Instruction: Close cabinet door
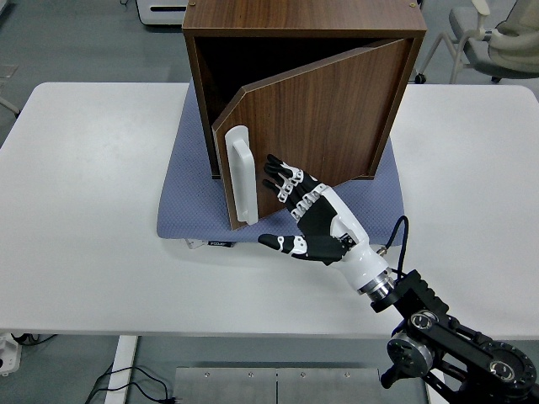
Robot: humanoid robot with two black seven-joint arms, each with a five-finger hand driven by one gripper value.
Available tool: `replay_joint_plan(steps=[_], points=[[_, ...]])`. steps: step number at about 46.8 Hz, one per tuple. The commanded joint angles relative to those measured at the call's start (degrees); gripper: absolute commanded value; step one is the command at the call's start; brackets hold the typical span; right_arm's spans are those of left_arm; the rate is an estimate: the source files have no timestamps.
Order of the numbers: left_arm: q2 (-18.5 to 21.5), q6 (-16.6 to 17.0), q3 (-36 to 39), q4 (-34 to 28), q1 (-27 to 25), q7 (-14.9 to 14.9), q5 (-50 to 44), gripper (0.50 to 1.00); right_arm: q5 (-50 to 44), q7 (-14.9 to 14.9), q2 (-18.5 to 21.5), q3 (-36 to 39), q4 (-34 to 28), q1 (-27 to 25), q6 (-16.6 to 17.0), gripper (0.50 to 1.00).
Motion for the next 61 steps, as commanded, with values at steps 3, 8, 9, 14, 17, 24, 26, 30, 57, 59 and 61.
replay_joint_plan(steps=[3,8,9,14,17,24,26,30,57,59,61], points=[[0.0,0.0,0.0,0.0,0.0,0.0,0.0,1.0,1.7,0.0,0.5,-0.9,-2.4,1.9,-0.1,1.0],[0.0,0.0,0.0,0.0,0.0,0.0,0.0,1.0,3.3,0.0,1.0,-0.9,-3.3,3.5,-0.1,1.0],[0.0,0.0,0.0,0.0,0.0,0.0,0.0,1.0,3.8,0.0,1.1,-0.9,-3.6,3.7,-0.2,1.0],[0.0,0.0,0.0,0.0,0.0,0.0,0.0,1.0,6.5,0.0,0.9,-0.9,-5.0,5.5,-0.3,1.0],[0.0,0.0,0.0,0.0,0.0,0.0,0.0,1.0,7.8,0.0,0.7,-0.9,-5.9,6.3,-0.5,1.0],[0.0,0.0,0.0,0.0,0.0,0.0,0.0,1.0,11.2,-0.5,0.3,-0.9,-6.8,8.7,-0.6,1.0],[0.0,0.0,0.0,0.0,0.0,0.0,0.0,1.0,11.3,-0.7,0.0,-0.9,-7.0,9.2,-0.6,1.0],[0.0,0.0,0.0,0.0,0.0,0.0,0.0,1.0,11.4,-1.2,0.1,-0.9,-7.1,10.1,-0.5,1.0],[0.0,0.0,0.0,0.0,0.0,0.0,0.0,1.0,11.4,-2.3,-0.1,-6.6,-9.9,16.0,-0.1,1.0],[0.0,0.0,0.0,0.0,0.0,0.0,0.0,1.0,11.4,-2.3,-0.1,-6.5,-10.5,16.2,-0.1,1.0],[0.0,0.0,0.0,0.0,0.0,0.0,0.0,1.0,11.5,-2.4,-0.1,-6.4,-11.0,16.3,-0.2,1.0]])
